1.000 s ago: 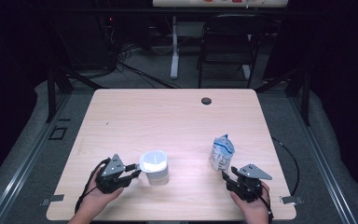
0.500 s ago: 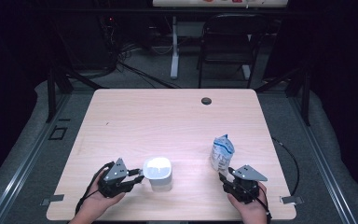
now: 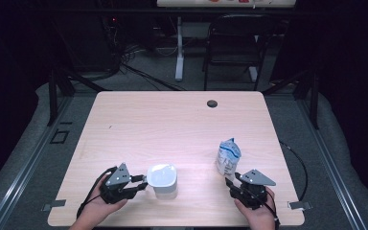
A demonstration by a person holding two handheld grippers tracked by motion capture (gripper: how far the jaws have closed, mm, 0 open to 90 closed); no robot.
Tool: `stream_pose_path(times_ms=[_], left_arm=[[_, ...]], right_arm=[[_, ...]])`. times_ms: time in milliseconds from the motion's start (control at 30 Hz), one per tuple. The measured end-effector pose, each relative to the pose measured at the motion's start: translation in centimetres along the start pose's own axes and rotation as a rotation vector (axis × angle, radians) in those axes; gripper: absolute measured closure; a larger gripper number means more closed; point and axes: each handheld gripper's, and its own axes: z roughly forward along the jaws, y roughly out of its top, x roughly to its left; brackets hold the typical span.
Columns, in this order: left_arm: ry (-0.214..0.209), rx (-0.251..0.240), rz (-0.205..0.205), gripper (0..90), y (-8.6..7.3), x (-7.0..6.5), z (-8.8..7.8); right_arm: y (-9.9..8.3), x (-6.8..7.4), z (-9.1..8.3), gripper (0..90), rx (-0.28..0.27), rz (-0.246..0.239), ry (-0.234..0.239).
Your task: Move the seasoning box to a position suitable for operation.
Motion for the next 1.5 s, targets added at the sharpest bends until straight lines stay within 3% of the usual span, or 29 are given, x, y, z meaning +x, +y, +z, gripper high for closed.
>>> stream_pose_path(times_ms=[200,400,433,633,833,1033,1333,1500], left_arm=[[-0.058,-0.012,-0.028,63.2,0.5,0.5,-1.5],[-0.048,-0.064,-0.054,63.3,0.9,1.0,-3.1],[-0.023,-0.075,-0.073,63.6,1.0,1.3,-3.8],[-0.001,-0.125,-0.150,64.2,0.9,2.1,-4.4],[0.044,-0.101,-0.153,60.7,1.3,1.8,-4.2],[0.042,-0.085,-0.169,59.5,1.7,1.7,-3.9],[0.050,-0.077,-0.154,58.2,2.1,1.6,-3.7],[0.054,-0.063,-0.148,57.4,2.2,1.5,-3.6]], right_arm=[[0.2,0.1,-0.2,56.1,0.003,-0.008,-0.005],[0.6,0.4,-0.8,56.1,-0.012,-0.032,-0.020],[0.8,0.6,-1.0,56.2,-0.026,-0.038,-0.021],[1.4,1.0,-1.7,59.8,-0.027,-0.067,-0.024],[1.8,1.4,-1.9,64.0,-0.026,-0.071,0.006],[2.9,2.4,-2.6,66.6,-0.041,-0.106,0.035],[4.3,3.5,-1.3,55.8,0.018,-0.122,0.089],[5.3,4.1,-0.8,57.7,0.002,-0.123,0.102]])
